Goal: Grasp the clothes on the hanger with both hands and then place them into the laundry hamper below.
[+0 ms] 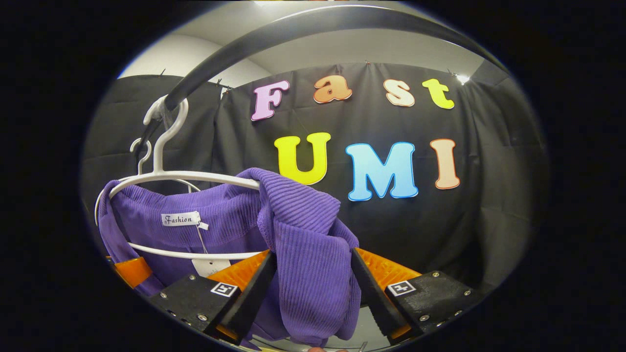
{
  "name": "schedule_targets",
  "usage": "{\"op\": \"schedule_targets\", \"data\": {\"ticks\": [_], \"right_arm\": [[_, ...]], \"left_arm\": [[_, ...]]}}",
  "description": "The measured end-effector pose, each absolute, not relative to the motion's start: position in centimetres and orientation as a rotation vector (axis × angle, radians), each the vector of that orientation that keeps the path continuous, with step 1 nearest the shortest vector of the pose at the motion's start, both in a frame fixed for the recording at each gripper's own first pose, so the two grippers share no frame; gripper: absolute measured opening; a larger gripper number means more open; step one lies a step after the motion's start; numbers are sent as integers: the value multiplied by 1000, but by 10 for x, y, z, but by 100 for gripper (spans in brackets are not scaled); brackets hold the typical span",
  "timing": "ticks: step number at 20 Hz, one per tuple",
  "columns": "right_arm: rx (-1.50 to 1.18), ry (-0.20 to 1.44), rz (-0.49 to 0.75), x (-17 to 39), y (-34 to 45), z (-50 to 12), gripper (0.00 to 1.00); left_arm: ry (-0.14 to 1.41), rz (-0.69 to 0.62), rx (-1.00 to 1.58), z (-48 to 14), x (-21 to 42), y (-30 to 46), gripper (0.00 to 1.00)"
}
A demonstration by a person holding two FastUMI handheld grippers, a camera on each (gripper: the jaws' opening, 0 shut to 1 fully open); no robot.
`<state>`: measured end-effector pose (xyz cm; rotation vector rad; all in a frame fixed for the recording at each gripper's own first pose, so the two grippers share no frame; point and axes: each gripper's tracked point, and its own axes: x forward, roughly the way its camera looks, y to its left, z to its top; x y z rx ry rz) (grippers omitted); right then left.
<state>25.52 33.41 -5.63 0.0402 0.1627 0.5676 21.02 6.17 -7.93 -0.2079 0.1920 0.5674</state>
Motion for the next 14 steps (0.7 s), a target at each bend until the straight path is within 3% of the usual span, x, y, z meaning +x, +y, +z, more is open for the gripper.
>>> {"op": "schedule_targets", "data": {"ticks": [4, 5, 6, 10, 12, 13, 14], "right_arm": [[93, 123, 562, 259, 336, -57, 94], [93, 116, 566, 263, 337, -58, 92], [95, 114, 578, 265, 338, -60, 89], [109, 91, 642, 265, 352, -58, 62], [124, 96, 675, 264, 355, -59, 42], [133, 96, 671, 265, 353, -59, 28], [151, 93, 668, 267, 352, -57, 20]], "left_arm": [[125, 607, -183, -65, 207, 71, 95], [122, 616, -172, -64, 209, 74, 89], [126, 615, -168, -65, 210, 72, 75], [86, 650, -154, -58, 204, 66, 27], [69, 619, -142, -56, 203, 60, 27], [59, 595, -139, -53, 203, 57, 27], [52, 609, -132, -50, 196, 59, 27]]}}
